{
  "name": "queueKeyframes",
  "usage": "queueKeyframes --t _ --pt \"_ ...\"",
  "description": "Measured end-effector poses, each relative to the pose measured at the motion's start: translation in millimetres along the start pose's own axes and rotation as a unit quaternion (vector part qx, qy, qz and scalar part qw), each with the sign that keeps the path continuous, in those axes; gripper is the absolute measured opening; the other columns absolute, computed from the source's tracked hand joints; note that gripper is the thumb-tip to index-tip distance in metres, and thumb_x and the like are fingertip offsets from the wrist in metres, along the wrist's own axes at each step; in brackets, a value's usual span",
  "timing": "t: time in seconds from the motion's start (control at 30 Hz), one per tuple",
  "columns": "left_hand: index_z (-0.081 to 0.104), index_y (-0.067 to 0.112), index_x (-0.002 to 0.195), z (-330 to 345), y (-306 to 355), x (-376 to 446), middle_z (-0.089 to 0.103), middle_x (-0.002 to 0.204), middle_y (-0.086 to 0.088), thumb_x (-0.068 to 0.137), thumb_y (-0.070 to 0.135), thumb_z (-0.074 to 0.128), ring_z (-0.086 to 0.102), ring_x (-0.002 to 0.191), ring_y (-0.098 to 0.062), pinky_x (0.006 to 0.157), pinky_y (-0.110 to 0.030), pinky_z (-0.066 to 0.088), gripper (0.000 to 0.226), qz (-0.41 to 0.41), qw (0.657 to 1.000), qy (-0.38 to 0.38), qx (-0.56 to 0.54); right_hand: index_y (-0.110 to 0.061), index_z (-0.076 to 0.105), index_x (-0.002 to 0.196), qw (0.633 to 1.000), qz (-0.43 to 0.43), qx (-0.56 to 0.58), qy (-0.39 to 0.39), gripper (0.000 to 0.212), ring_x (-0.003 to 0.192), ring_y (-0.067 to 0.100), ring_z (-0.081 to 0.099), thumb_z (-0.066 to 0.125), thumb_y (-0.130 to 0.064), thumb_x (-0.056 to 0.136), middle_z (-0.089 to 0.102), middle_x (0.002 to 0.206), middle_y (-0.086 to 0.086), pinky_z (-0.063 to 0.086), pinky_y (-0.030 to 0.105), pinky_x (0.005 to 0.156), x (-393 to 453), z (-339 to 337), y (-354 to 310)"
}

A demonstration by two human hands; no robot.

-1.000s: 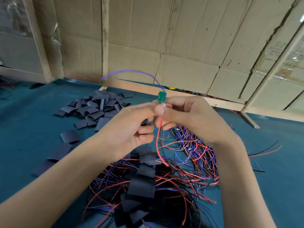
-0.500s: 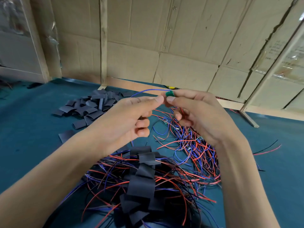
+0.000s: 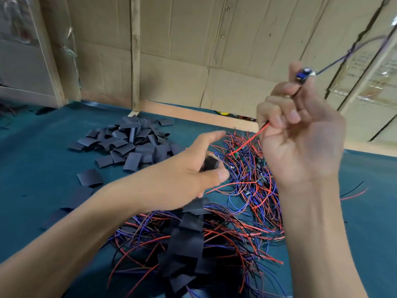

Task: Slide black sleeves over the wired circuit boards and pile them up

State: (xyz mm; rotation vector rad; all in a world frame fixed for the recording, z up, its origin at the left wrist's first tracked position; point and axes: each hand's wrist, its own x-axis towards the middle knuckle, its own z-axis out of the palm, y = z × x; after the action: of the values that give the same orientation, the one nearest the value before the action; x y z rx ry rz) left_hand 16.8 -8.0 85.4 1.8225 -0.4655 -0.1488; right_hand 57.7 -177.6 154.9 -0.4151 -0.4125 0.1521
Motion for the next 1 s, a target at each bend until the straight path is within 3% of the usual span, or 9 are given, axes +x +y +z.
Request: queueKeyframes --t 0.07,0.13,0.23,0.43,0.63,0.83,0.93,1.0 --pt "0.007 0.041 0.152 9 2 0 0.066 0.105 0.012 0.094 0.021 0.061 0.064 0.09 -0.011 0.083 -0.025 0.052 0.082 0.069 0.998 0.006 0.011 -0.012 0.05 0.124 0.998 -0.007 0.065 -0.01 0.022 0.044 0.01 0.032 0.038 -0.018 0.107 0.046 0.074 0.004 0.026 0.02 0.048 -4 5 -6" --pt "0.004 0.041 0.153 15 6 0 0.068 0.115 0.009 0.093 0.011 0.063 0.063 0.107 -0.014 0.094 -0.028 0.05 0.089 0.107 0.994 0.021 0.003 -0.008 0.053 0.121 0.995 -0.013 0.1 -0.015 0.022 0.042 0.012 0.033 0.038 -0.016 0.106 0.047 0.073 0.005 0.025 0.022 0.047 -8 10 -9" --pt "0.005 0.04 0.153 19 7 -2 0.069 0.118 0.001 0.092 -0.001 0.063 0.063 0.107 -0.018 0.102 -0.038 0.049 0.094 0.135 0.99 0.037 -0.023 -0.007 0.054 0.12 0.995 -0.017 0.098 -0.012 0.023 0.041 0.012 0.032 0.038 -0.017 0.106 0.048 0.071 0.006 0.023 0.022 0.046 -11 14 -10" --pt "0.009 0.037 0.154 17 11 -3 0.069 0.116 -0.013 0.088 -0.005 0.067 0.061 0.109 -0.041 0.1 -0.045 0.051 0.097 0.148 0.983 0.069 -0.086 -0.004 0.055 0.117 0.999 0.001 0.028 0.047 0.022 0.041 0.008 0.028 0.039 -0.015 0.106 0.047 0.069 0.005 0.024 0.019 0.044 -8 13 -8" --pt "0.01 0.039 0.154 18 14 -4 0.071 0.114 -0.006 0.09 -0.003 0.067 0.061 0.104 -0.04 0.097 -0.047 0.05 0.096 0.139 0.987 0.052 -0.067 -0.005 0.054 0.115 0.997 -0.005 0.039 0.071 0.019 0.04 0.008 0.028 0.041 -0.013 0.105 0.046 0.069 0.005 0.025 0.019 0.042 -6 10 -4" --pt "0.011 0.042 0.153 16 17 -5 0.071 0.112 -0.005 0.088 0.012 0.072 0.068 0.101 -0.026 0.104 -0.047 0.047 0.095 0.147 0.985 0.082 -0.03 -0.004 0.055 0.116 0.99 -0.039 -0.13 0.038 0.021 0.051 0.01 0.036 0.044 -0.014 0.102 0.05 0.076 0.006 0.032 0.022 0.051 -8 8 3" --pt "0.013 0.042 0.152 10 18 -4 0.073 0.11 0.002 0.086 0.015 0.073 0.069 0.106 -0.021 0.106 -0.046 0.044 0.093 0.151 0.981 0.121 -0.016 -0.006 0.066 0.104 0.97 -0.009 -0.24 -0.034 0.017 0.077 0.019 0.056 0.053 -0.012 0.094 0.065 0.091 0.006 0.047 0.029 0.072 -8 3 14" --pt "0.02 0.042 0.148 4 20 -2 0.075 0.105 0.003 0.084 0.015 0.071 0.071 0.102 -0.02 0.102 -0.048 0.047 0.086 0.151 0.977 0.149 -0.015 -0.006 0.073 0.098 0.935 0.015 -0.352 -0.049 0.019 0.091 0.023 0.057 0.063 -0.014 0.084 0.068 0.097 0.005 0.045 0.033 0.079 -6 -2 22"
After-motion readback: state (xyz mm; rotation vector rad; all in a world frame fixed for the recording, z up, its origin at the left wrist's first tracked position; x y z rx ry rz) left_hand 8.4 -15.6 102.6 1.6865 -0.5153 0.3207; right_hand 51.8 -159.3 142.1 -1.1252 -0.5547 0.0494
